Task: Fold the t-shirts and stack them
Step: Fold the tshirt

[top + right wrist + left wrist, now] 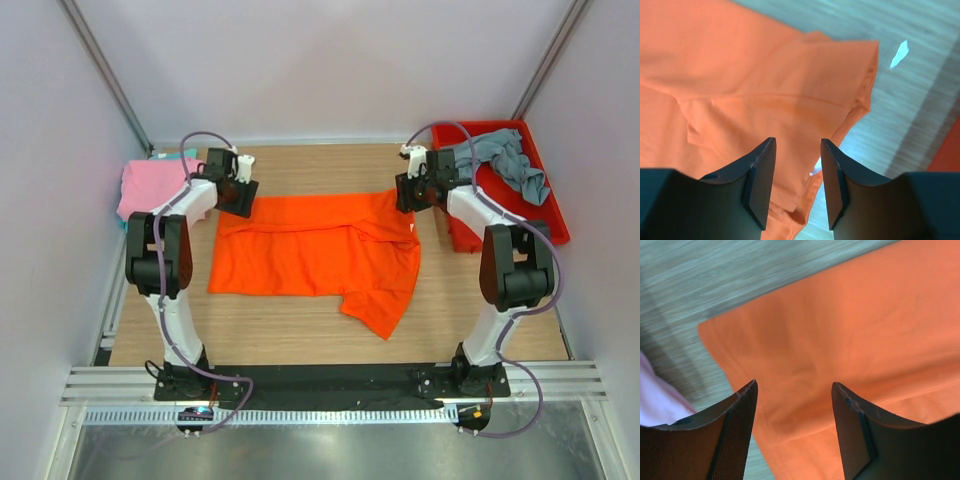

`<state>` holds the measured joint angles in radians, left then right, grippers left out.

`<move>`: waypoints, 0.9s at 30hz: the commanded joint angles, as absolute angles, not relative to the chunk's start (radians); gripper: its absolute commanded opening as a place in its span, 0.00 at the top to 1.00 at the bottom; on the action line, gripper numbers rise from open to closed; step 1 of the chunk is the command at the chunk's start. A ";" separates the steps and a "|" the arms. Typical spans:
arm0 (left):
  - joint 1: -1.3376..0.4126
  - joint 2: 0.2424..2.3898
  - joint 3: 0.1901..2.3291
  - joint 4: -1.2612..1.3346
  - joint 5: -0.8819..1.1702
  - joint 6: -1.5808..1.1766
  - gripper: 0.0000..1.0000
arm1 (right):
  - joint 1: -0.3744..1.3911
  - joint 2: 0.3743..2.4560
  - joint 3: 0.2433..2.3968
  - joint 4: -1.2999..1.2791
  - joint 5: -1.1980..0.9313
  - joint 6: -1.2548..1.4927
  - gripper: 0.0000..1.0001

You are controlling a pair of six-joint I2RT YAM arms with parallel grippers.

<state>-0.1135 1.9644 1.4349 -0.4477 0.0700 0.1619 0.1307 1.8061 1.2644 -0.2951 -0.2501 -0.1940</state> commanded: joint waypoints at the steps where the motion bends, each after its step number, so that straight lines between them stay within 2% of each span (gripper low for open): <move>1: -0.109 1.982 1.482 -0.528 0.170 0.133 0.39 | 0.132 1.839 1.321 -0.233 -0.261 -0.158 0.53; 10: -0.109 1.962 1.407 -0.558 0.183 0.155 0.41 | 0.130 1.947 1.359 -0.256 -0.287 -0.114 0.54; 21: -0.098 1.873 1.269 -0.591 0.084 0.245 0.42 | 0.132 1.945 1.339 -0.336 -0.241 -0.152 0.54; 27: -0.095 1.819 1.292 -0.589 0.089 0.236 0.43 | 0.132 1.931 1.335 -0.337 -0.255 -0.146 0.55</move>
